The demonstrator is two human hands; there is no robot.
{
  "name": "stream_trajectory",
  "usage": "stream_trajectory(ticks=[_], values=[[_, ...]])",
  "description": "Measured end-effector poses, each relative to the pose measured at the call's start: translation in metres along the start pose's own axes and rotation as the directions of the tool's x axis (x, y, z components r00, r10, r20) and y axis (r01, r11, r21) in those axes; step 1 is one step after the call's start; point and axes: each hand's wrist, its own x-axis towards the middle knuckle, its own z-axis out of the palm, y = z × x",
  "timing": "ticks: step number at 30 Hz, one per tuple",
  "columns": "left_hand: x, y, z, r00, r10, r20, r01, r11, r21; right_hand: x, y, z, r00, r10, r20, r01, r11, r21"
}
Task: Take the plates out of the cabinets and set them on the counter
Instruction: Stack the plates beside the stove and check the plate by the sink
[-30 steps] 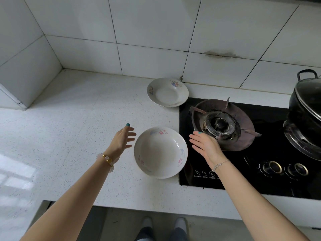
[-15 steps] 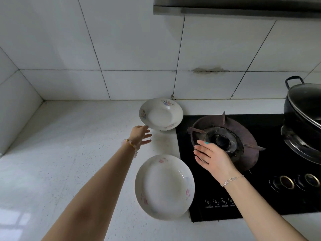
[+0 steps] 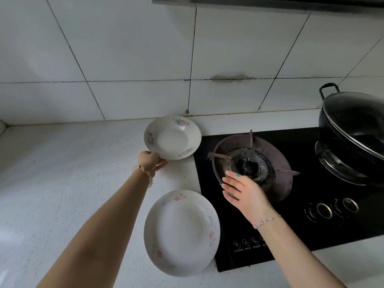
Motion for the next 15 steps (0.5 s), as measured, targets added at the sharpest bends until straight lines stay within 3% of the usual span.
stream_trajectory(ticks=[15], values=[[-0.026, -0.015, -0.034, 1.000, 0.025, 0.003, -0.025, 1.000, 0.000, -0.009, 0.004, -0.003, 0.999, 0.009, 0.040, -0.010, 1.000, 0.027]])
